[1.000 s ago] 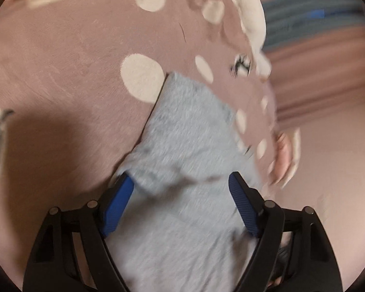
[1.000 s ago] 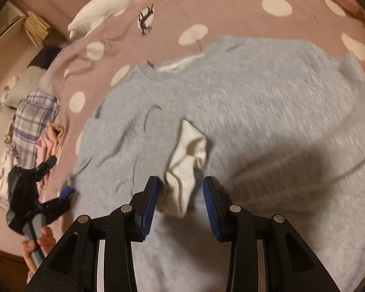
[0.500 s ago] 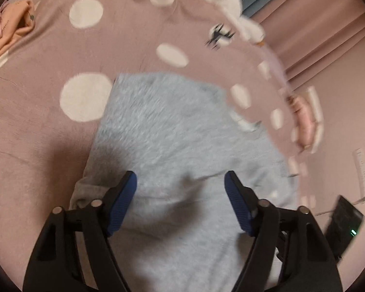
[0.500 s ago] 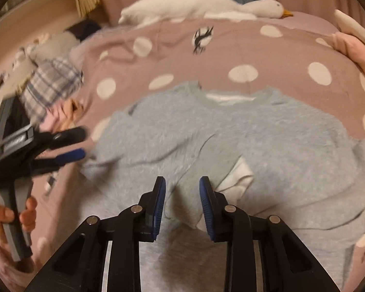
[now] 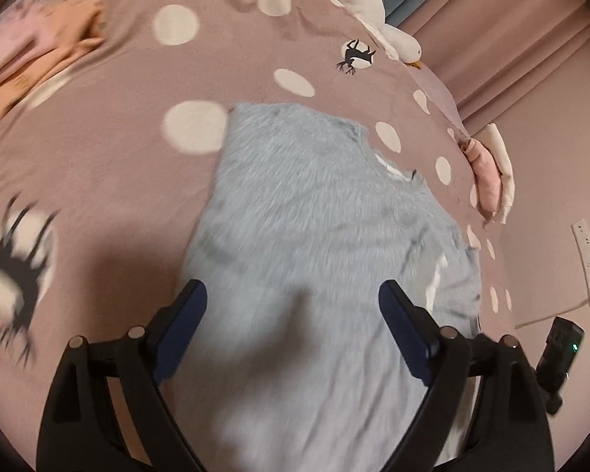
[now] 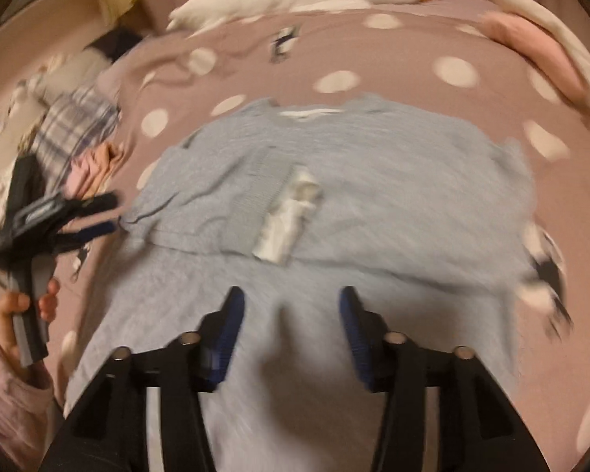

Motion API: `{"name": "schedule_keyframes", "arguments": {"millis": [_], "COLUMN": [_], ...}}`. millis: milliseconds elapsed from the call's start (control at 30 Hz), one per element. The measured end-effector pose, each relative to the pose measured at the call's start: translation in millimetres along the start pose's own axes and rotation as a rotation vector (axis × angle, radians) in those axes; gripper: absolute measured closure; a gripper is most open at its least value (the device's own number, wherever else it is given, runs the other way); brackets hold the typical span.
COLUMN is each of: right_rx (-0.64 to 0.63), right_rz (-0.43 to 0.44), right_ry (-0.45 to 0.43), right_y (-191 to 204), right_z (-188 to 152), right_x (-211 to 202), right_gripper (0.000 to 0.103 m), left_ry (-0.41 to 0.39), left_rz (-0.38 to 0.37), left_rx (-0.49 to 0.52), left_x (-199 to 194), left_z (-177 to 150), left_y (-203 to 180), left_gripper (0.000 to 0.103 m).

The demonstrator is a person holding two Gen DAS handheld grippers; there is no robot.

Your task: Fold small clothes

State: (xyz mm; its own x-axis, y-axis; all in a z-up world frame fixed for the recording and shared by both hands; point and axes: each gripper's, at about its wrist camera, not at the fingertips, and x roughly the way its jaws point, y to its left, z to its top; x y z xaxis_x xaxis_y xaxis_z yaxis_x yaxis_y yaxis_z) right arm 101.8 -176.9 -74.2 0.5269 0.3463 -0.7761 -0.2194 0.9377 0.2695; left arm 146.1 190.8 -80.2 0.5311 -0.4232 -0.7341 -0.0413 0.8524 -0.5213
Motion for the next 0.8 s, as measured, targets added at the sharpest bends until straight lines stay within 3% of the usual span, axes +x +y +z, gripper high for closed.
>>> {"name": "schedule_keyframes", "arguments": {"millis": [100, 267, 467, 800], "right_rx": [0.089, 0.236, 0.356, 0.325], "right_rz": [-0.052, -0.068, 0.042, 0.239], "right_ry": [-0.020, -0.024, 0.052, 0.141], "right_y": [-37, -84, -102, -76], "right_z": [-22, -54, -95, -118], "right_x": [-29, -54, -51, -46], "right_gripper": [0.050, 0.042, 0.042, 0.042], "left_ry": [0.011, 0.068, 0.075, 0.097], "left_rz": [-0.013, -0.052, -0.149, -0.258], "left_rx": [-0.022, -0.056, -0.113, -0.195], "left_x": [-17, -30, -34, -44], "left_z": [-25, -72, -113, -134], "left_y": [11, 21, 18, 30], "left_gripper": [0.013, 0.013, 0.013, 0.013]}}
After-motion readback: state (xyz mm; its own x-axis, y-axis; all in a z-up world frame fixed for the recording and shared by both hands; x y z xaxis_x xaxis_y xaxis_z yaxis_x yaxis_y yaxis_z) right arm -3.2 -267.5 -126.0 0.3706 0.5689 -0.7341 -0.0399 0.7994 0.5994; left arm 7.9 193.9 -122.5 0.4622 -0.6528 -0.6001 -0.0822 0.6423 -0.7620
